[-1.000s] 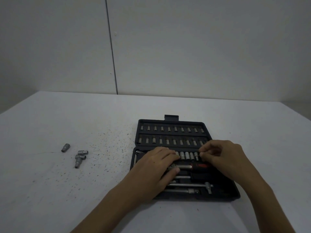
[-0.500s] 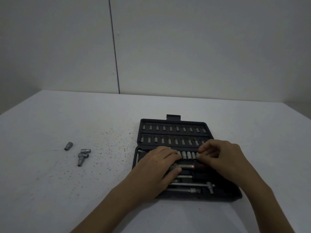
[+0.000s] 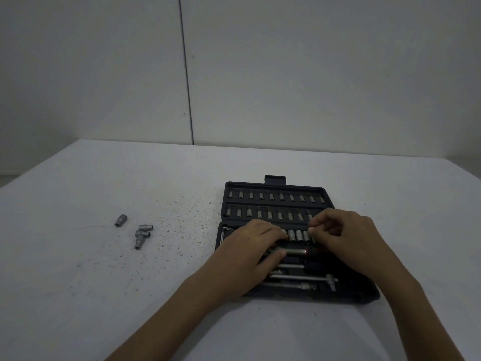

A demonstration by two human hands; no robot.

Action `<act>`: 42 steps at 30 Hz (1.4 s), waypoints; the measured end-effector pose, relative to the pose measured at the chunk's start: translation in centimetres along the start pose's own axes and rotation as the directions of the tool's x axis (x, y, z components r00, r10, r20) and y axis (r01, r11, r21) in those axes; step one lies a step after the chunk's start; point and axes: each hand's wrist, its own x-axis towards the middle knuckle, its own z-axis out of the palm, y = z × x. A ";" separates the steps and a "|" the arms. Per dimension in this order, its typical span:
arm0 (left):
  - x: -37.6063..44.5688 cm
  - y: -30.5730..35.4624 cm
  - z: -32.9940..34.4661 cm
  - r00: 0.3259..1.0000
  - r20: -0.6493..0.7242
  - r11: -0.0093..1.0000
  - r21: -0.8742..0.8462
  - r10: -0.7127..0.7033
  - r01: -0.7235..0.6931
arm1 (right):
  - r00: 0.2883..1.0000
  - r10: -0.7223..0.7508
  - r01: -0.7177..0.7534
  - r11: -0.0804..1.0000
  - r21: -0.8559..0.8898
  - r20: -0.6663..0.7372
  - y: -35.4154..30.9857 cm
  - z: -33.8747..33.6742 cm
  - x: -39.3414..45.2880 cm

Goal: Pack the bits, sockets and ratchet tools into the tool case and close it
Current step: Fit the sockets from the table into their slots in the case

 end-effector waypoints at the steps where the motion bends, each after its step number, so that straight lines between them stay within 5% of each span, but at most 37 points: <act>1: 0.0 0.0 -0.1 1.000 -0.009 1.000 -0.004 -0.009 0.009 | 1.000 -0.016 0.016 1.000 0.010 0.001 -0.2 0.2 -0.1; 15: -4.8 -3.0 -4.1 0.912 -0.291 0.943 0.075 -0.289 0.323 | 0.905 -0.400 0.407 0.913 -0.020 0.144 -6.5 6.0 -0.7; 24: -8.0 -5.5 -6.6 0.696 -0.449 0.745 0.094 -0.560 0.660 | 0.852 -0.500 0.515 0.853 -0.084 0.156 -8.8 10.8 -0.6; 31: -9.2 -6.9 -6.4 0.547 -0.415 0.605 -0.011 -0.727 0.796 | 0.841 -0.524 0.538 0.834 -0.119 0.131 -8.4 11.8 -0.8; 42: -9.5 -7.2 -6.5 0.582 -0.451 0.664 -0.031 -0.676 0.747 | 0.842 -0.526 0.539 0.831 -0.135 0.123 -8.5 11.9 -1.0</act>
